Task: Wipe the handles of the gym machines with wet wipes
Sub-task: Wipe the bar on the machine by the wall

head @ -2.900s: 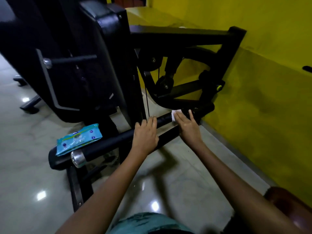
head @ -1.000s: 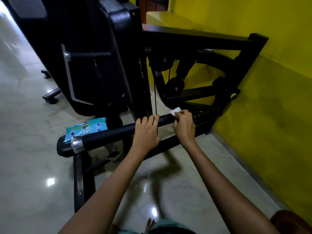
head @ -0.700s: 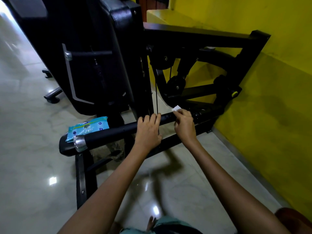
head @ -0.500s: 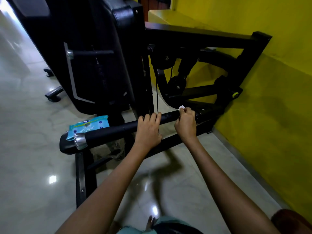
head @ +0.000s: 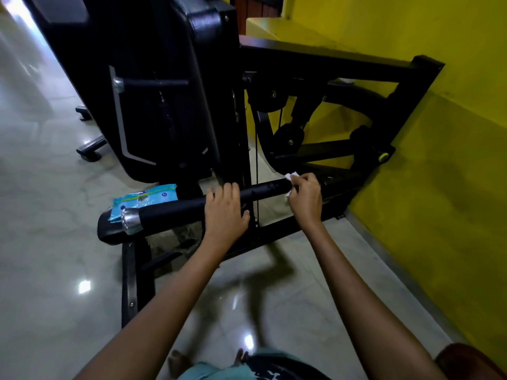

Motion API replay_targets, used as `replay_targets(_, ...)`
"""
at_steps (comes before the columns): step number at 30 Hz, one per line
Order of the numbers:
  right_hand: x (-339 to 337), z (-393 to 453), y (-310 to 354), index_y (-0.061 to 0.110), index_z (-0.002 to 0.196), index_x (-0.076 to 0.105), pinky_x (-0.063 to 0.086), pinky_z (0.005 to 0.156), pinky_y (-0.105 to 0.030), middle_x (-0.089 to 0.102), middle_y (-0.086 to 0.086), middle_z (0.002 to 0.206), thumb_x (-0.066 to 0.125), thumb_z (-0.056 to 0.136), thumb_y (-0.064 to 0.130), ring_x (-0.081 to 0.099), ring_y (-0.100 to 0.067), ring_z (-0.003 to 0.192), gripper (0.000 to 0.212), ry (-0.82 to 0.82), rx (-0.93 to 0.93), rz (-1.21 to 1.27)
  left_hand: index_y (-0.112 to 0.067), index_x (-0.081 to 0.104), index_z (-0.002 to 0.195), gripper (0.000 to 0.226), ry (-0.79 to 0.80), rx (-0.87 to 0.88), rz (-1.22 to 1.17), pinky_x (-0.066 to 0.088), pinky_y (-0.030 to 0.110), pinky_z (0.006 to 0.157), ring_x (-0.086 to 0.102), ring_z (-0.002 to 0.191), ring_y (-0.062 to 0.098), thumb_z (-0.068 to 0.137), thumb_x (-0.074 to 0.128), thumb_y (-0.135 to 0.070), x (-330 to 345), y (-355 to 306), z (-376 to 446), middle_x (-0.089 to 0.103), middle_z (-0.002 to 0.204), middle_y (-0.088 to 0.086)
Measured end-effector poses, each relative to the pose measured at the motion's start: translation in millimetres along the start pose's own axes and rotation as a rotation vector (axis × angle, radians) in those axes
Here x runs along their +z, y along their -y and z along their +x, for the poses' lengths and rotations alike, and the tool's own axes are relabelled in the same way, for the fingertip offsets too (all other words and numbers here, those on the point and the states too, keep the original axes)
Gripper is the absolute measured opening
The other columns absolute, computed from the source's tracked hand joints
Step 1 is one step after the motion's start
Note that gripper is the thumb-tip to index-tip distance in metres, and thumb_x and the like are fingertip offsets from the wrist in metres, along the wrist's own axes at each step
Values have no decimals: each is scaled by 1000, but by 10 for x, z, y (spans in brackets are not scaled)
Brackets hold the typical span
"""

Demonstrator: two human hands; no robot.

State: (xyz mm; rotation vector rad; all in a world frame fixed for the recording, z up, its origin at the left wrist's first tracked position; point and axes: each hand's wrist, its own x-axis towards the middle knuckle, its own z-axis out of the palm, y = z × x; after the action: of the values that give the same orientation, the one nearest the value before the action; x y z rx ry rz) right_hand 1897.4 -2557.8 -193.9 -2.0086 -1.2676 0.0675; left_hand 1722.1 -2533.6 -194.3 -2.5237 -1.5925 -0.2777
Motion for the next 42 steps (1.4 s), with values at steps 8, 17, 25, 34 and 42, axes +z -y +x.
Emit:
replay_targets(8,108,28,111,0,119,57,46,80,-31,45,-20,121,45,93,6,50,-30,106,29,-8,120,-181,-8,40,141,79,-155,37,98,38,43,102,53,111,28,77,61,-49,150,34,-96,55,123,11)
replay_targets(17,151,-13,189,1,117,62,49,83,-27,51,-15,114,50,91,1,57,-24,93,29,12,44,-6,-9,39,143,82,-206,65,87,32,45,109,48,123,30,75,66,-45,205,71,-186,51,134,12)
replay_targets(25,117,-20,257,2,116,63,43,83,-23,51,-14,115,52,90,2,54,-25,102,28,-3,49,-39,-8,44,139,84,-255,72,73,36,45,105,53,117,30,68,71,-45,240,86,-175,55,128,12)
replay_targets(34,59,-76,160,1,115,63,45,86,-24,54,-14,112,52,90,1,56,-25,99,27,29,-66,-9,-8,43,139,85,-259,77,75,27,44,106,52,116,30,68,72,-44,248,97,-166,55,127,12)
replay_targets(42,115,-271,223,3,113,65,41,82,-21,58,-13,105,56,84,-5,54,-23,97,31,98,-253,-15,-9,37,144,84,-193,80,65,30,44,108,50,121,29,75,66,-48,234,82,-185,52,132,12)
